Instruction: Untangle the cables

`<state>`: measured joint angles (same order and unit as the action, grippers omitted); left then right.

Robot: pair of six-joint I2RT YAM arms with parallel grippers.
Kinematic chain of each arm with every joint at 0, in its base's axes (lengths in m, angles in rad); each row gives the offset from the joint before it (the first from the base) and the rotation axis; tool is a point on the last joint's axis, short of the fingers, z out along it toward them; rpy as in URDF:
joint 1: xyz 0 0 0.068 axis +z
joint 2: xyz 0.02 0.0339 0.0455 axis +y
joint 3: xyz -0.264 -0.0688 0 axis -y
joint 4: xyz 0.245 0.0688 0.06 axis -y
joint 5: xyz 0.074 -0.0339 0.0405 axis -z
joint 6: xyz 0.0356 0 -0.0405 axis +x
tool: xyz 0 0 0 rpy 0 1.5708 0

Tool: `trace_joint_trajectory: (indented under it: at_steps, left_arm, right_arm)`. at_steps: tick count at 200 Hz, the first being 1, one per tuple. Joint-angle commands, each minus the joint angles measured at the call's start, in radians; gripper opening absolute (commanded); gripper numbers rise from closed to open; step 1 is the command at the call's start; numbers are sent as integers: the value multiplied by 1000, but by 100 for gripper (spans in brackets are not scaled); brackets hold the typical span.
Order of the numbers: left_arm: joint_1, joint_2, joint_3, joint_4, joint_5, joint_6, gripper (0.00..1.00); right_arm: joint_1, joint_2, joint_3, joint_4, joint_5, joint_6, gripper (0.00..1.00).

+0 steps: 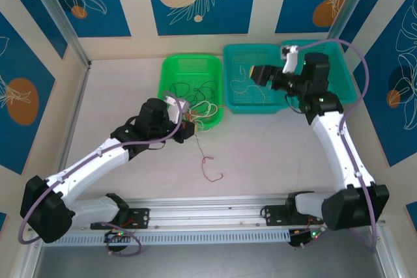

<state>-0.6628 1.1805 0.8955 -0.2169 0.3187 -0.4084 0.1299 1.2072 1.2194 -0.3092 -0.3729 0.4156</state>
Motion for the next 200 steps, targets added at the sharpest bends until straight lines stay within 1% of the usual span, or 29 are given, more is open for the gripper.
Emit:
trace_joint_trajectory:
  at_steps: [1, 12, 25, 36, 50, 69, 82, 98, 111, 121, 129, 146, 152, 160, 176, 200]
  left_arm:
    - [-18, 20, 49, 1, 46, 62, 0]
    - [-22, 32, 62, -24, 53, 94, 0]
    - [-23, 46, 75, -55, 62, 141, 0]
    - [-23, 55, 89, -92, 65, 185, 0]
    - [-24, 66, 112, -137, 74, 237, 0]
    - [-26, 80, 139, -168, 115, 282, 0]
    - [-27, 87, 148, -169, 142, 290, 0]
    - [-29, 98, 154, -166, 156, 289, 0]
    - [-30, 102, 156, -159, 155, 286, 0]
    - [-31, 100, 154, -152, 155, 283, 0]
    - [-33, 100, 154, -149, 154, 282, 0]
    - [-32, 103, 158, -159, 138, 281, 0]
    - [-33, 101, 158, -166, 127, 281, 0]
    - [-33, 100, 157, -177, 106, 282, 0]
    - [-34, 102, 156, -210, 37, 268, 0]
    - [-32, 122, 156, -293, -107, 223, 0]
  right_arm:
    - [94, -37, -28, -99, -129, -90, 79]
    - [153, -39, -19, -145, -141, -144, 77]
    - [212, -22, -4, -207, -101, -209, 74]
    - [240, 0, 8, -245, -70, -248, 73]
    - [266, 28, 21, -267, -86, -310, 72]
    - [309, 67, 33, -266, -101, -410, 77]
    - [332, 96, 33, -227, -64, -444, 78]
    - [337, 140, 40, -177, -90, -449, 77]
    - [337, 173, 37, -142, -130, -442, 73]
    - [341, 195, 35, -130, -146, -444, 68]
    - [347, 211, 35, -122, -142, -442, 58]
    - [348, 221, 33, -104, -154, -428, 21]
    - [345, 221, 28, -98, -158, -426, 10]
    - [343, 216, 21, -95, -146, -421, 0]
    - [325, 183, -11, -64, -108, -383, 0]
    - [250, 91, -98, 25, -58, -271, 0]
